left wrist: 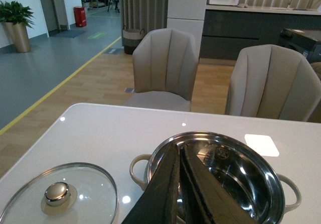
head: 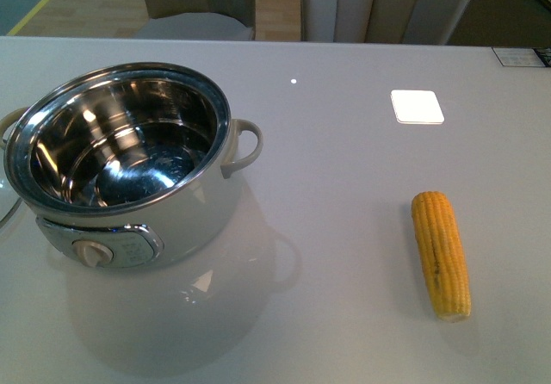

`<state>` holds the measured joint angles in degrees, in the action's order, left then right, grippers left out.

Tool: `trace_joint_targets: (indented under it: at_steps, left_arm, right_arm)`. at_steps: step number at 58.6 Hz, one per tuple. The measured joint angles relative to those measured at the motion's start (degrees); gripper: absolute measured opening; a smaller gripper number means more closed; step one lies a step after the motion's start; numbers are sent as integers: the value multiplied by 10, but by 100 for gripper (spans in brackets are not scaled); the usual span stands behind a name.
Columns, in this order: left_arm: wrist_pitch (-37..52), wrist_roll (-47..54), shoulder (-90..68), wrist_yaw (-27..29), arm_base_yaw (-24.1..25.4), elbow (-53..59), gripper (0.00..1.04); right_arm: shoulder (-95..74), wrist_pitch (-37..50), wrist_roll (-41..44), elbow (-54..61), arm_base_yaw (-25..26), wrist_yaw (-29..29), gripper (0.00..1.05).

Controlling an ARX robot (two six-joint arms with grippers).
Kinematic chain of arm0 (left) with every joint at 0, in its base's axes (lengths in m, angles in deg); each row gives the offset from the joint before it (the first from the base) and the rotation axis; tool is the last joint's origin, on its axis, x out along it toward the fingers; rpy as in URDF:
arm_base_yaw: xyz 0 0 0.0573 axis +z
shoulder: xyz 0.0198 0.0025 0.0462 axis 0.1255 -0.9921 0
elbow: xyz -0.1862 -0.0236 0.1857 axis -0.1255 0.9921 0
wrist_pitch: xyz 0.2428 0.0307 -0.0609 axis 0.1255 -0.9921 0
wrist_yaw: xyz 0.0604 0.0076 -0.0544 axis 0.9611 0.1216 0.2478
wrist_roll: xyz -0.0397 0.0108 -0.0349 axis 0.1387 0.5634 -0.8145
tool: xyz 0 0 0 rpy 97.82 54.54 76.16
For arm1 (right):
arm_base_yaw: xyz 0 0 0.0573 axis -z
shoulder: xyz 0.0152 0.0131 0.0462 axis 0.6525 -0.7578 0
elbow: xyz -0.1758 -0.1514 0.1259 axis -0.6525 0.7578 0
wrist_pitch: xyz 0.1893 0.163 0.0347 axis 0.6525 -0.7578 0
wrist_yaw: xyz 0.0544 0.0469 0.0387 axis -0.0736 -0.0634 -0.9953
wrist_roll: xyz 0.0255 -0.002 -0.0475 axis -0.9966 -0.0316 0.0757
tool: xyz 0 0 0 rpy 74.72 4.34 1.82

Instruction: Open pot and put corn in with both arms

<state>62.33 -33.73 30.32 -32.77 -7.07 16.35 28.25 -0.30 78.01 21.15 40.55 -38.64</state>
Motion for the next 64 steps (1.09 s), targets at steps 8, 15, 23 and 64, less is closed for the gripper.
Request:
trace_joint_targets:
  at_steps: [8,15,23,64]
  left_arm:
    - [-23,0,22,0,0,0,3]
    - [-38,0,39,0,0,0,3]
    - [-137,0,123,0,0,0,3]
    - [-143,1,140,0,0,0,99]
  right_arm:
    - [0,0,0,0,0,0,96]
    - [0,0,0,0,0,0,96]
    - [0,0,0,0,0,0,96]
    - [0,0,0,0,0,0,96]
